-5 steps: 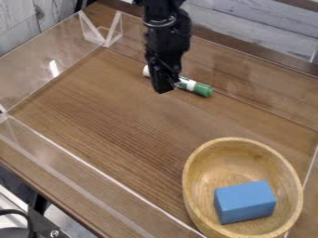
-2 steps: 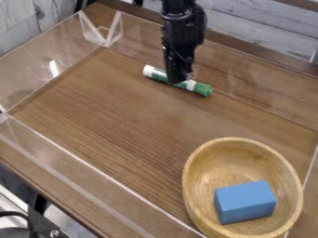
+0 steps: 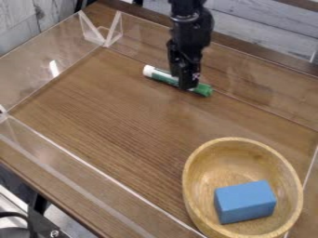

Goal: Put the green marker in the brown bowl

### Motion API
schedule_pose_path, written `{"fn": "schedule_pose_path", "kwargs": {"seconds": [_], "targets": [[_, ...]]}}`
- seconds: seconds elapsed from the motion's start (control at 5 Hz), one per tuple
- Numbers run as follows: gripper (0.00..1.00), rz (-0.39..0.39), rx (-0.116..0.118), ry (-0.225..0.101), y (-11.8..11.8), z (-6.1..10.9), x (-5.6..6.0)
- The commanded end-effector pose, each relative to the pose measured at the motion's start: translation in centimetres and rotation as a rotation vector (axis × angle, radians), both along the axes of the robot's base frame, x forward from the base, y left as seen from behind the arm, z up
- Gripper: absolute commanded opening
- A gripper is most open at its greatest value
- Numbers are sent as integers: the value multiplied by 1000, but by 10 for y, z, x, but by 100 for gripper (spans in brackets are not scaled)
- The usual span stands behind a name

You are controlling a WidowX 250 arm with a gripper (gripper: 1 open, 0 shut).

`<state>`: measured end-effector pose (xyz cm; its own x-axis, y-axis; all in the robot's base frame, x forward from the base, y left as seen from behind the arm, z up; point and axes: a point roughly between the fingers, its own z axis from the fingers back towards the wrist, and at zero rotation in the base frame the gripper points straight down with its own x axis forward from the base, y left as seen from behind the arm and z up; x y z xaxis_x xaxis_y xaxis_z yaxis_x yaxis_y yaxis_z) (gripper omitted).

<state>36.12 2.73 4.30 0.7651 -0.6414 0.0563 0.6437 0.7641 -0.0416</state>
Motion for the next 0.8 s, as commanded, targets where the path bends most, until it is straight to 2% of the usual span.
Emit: {"fn": "schedule_pose_path", "kwargs": {"seconds": [0.0,0.4,0.6], "targets": [[100,-14,2,-75,-4,17,19],[100,-19,-2,-84,-2,4,13],[0,-23,-4,-89,-2,0,13]]}}
